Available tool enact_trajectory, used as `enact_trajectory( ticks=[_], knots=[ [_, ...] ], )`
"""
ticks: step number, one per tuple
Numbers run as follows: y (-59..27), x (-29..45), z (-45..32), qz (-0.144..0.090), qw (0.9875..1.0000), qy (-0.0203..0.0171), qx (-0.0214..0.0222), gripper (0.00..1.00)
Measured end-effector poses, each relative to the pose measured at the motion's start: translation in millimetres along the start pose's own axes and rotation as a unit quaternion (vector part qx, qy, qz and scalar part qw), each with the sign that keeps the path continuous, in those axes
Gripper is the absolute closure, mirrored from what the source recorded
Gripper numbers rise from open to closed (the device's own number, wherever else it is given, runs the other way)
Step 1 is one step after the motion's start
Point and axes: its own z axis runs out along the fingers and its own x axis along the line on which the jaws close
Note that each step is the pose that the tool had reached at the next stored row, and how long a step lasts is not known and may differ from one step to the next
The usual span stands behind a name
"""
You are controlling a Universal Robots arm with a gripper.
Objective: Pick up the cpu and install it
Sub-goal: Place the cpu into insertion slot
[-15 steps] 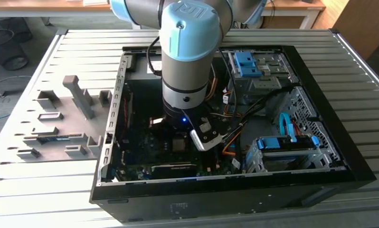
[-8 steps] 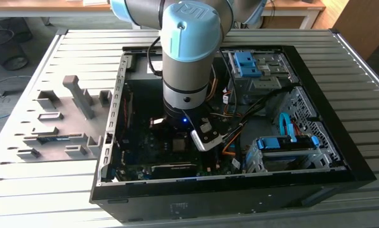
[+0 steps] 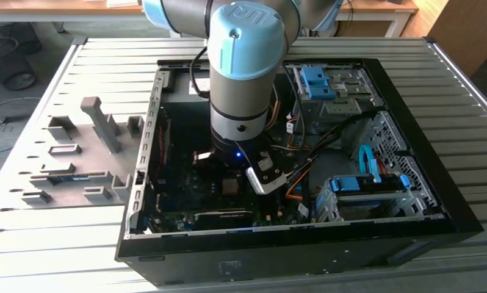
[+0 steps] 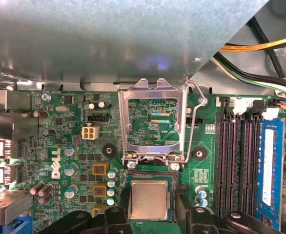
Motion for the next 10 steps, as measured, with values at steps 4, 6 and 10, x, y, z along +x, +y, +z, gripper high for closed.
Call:
enact_trajectory(
  ticks=[4,6,10],
  knots=[
    [0.0,-0.3,0.1,0.0,1.0,0.0,0.0,0.52],
    [-0.1,-0.4,0.1,-0.001,1.0,0.0,0.0001,0.52],
    [-0.2,-0.8,0.1,-0.001,1.0,0.0,0.0001,0.52]
  ],
)
